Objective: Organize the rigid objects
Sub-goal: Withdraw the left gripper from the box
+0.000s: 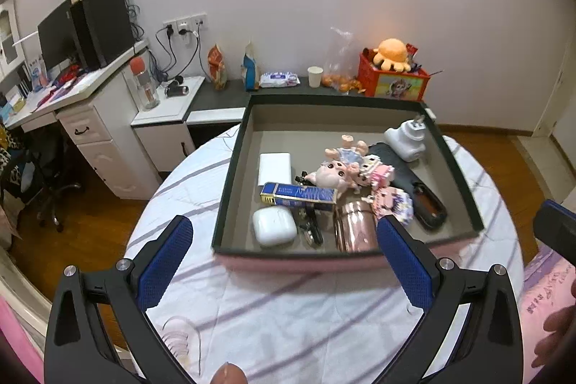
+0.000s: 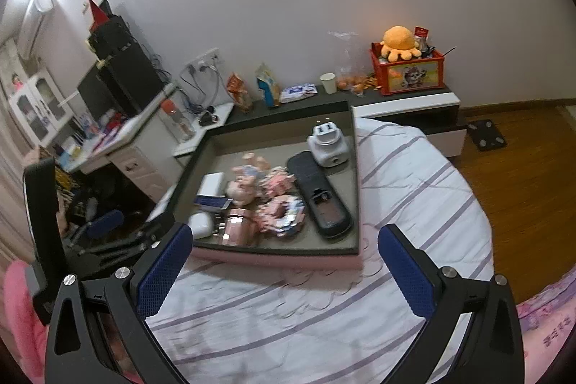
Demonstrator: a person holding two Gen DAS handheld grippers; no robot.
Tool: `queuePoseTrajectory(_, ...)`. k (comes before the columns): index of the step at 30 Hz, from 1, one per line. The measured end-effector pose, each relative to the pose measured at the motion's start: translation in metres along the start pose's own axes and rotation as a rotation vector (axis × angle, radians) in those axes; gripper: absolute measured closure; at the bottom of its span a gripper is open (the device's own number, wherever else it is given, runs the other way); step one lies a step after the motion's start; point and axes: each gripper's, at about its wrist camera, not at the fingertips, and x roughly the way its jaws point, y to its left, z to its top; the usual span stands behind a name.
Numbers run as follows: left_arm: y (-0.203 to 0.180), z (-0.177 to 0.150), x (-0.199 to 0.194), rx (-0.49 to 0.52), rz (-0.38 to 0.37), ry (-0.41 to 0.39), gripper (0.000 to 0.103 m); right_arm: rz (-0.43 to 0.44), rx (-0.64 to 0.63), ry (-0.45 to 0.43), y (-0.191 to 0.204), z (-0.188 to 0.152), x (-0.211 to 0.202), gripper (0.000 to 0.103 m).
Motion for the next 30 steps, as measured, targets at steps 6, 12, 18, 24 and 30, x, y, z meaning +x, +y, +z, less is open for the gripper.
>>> queuePoseTrajectory(6, 0.009, -0.017, -0.037, -0.020, -0.018, -0.025, 0.000, -0.015, -0.042, -0.027, 0.020, -0.013, -0.023, 0.000)
queuePoseTrajectory(12, 0.014, -0.035, -0.066, -0.036, -0.009, -0.035, 0.000, -0.026, -0.081, -0.022, 0.031, -0.031, -0.038, 0.000)
queuePoseTrajectory(18, 0.016, -0.057, -0.089, -0.055, -0.027, -0.038, 0.000, -0.053, -0.091, -0.025, 0.035, -0.050, -0.052, 0.000)
queuePoseTrajectory(24, 0.018, -0.081, -0.100, -0.073, -0.044, -0.023, 0.000, -0.092, -0.100, -0.023, 0.038, -0.065, -0.063, 0.000)
queuePoseTrajectory(30, 0.019, -0.087, -0.118, -0.074, -0.031, -0.062, 0.000, -0.104, -0.125, -0.062, 0.049, -0.070, -0.082, 0.000)
